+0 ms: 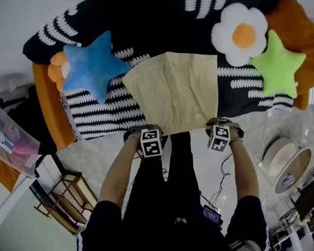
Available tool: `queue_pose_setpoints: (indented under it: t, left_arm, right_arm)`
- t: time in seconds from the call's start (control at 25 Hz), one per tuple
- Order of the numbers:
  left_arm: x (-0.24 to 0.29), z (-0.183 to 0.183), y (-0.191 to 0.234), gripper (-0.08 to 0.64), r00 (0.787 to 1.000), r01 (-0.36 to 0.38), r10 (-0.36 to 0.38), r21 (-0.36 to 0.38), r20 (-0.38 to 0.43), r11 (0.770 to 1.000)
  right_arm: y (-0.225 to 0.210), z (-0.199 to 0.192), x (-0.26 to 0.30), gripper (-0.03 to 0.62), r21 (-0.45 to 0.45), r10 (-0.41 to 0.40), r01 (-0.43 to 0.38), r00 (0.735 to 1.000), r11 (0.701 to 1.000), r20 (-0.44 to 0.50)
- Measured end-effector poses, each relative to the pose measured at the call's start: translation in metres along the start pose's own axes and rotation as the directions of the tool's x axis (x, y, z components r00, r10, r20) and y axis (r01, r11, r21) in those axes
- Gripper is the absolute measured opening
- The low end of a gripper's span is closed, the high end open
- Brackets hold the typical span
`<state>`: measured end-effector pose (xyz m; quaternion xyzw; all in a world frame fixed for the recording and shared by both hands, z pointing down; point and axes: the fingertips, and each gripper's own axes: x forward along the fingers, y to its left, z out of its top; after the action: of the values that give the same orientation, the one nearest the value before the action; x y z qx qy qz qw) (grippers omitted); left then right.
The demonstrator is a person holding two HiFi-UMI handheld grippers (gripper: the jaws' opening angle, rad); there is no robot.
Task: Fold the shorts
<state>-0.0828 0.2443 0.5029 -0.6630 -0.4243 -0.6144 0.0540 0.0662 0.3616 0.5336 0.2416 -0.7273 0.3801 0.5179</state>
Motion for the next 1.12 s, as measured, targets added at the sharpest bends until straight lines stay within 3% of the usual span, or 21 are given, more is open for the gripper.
queue_pose_setpoints:
  t: [0.12,0.28,0.32,0.36,0.4,0.48,0.6,0.68,0.96,1.04,1.12]
  left_arm:
    - [0.046,-0.009,0.0,0.041,0.999,-0.039,0.037,-0.076,-0.023,0.996]
    - [0.082,-0.022,0.009,0.043,0.985,-0.172,0.168,-0.144,-0.039,0.975]
    - [0.087,-0.024,0.011,0.052,0.979,-0.203,0.199,-0.166,-0.041,0.965]
    - [0.091,-0.027,0.012,0.109,0.976,-0.219,0.214,-0.206,-0.045,0.954]
    - [0.094,-0.031,0.012,0.202,0.975,-0.223,0.218,-0.259,-0.048,0.94]
    - [0.092,-0.037,0.013,0.28,0.969,-0.241,0.245,-0.383,-0.04,0.892]
    - [0.08,-0.041,0.01,0.302,0.953,-0.264,0.303,-0.522,-0.011,0.811]
    - [0.071,-0.035,0.004,0.302,0.948,-0.258,0.317,-0.547,0.014,0.796]
    - [0.038,0.018,0.01,0.302,0.922,-0.273,0.376,-0.536,0.091,0.799]
    - [0.026,0.041,0.014,0.302,0.909,-0.275,0.402,-0.563,0.114,0.78]
    - [0.019,0.066,0.022,0.302,0.888,-0.277,0.44,-0.611,0.132,0.742]
  right_arm:
    - [0.007,-0.013,0.04,0.104,0.072,-0.039,0.038,0.999,0.997,0.006]
    - [0.007,-0.02,0.075,0.106,0.071,-0.137,0.136,0.99,0.988,0.011]
    - [0.006,-0.02,0.08,0.108,0.068,-0.161,0.16,0.987,0.985,0.01]
    - [0.006,-0.02,0.084,0.127,0.068,-0.178,0.177,0.984,0.982,0.006]
    - [0.008,-0.022,0.088,0.188,0.075,-0.189,0.189,0.982,0.979,-0.002]
    - [0.011,-0.026,0.091,0.3,0.118,-0.207,0.207,0.978,0.971,-0.012]
    - [0.021,-0.027,0.08,0.339,0.216,-0.22,0.213,0.976,0.953,0.008]
    - [0.025,-0.028,0.066,0.348,0.241,-0.222,0.212,0.975,0.947,0.013]
    - [-0.021,-0.014,-0.015,0.367,0.221,-0.349,0.324,0.933,0.92,0.086]
    - [-0.038,-0.012,-0.043,0.358,0.151,-0.373,0.354,0.919,0.923,0.126]
    - [-0.063,-0.016,-0.068,0.353,0.063,-0.39,0.385,0.907,0.921,0.158]
